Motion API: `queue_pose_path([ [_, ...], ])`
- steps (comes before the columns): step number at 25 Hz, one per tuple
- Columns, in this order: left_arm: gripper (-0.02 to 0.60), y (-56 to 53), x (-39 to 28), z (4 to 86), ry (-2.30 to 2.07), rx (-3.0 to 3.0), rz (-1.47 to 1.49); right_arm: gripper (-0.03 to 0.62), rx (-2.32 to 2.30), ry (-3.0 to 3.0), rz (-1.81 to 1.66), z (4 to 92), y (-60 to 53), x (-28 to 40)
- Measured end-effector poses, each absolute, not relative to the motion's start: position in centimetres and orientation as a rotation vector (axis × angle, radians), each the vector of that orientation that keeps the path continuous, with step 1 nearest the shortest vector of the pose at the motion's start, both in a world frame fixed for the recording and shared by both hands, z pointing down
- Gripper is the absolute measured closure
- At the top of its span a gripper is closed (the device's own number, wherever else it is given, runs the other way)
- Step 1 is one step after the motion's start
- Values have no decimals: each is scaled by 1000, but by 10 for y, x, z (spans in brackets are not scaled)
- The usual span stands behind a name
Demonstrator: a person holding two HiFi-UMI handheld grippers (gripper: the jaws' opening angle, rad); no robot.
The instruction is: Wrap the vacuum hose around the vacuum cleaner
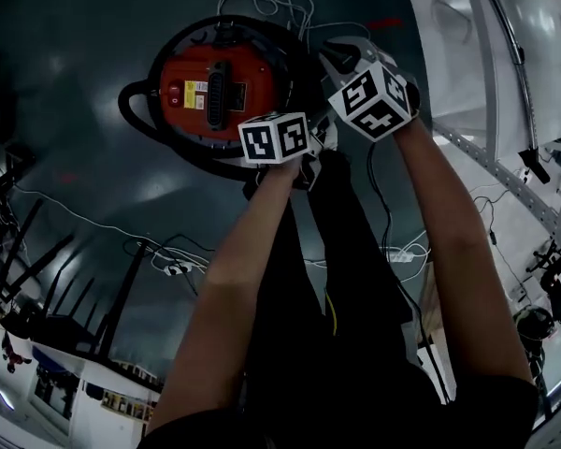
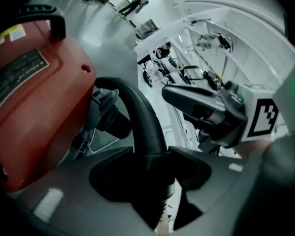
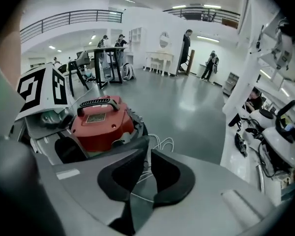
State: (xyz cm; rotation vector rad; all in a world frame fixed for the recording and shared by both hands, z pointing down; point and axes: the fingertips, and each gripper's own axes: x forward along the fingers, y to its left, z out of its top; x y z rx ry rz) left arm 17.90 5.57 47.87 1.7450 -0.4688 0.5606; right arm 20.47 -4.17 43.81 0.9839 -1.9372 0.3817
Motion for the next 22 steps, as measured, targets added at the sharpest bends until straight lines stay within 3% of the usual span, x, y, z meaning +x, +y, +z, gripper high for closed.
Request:
queue_pose_path([
  [15,356,25,185,518,-609,1672,561,537,883,-1893,614,499,-53,189],
  [22,356,23,188,523,-618,1662,568,595,891,-1899,676,509,-68,183],
])
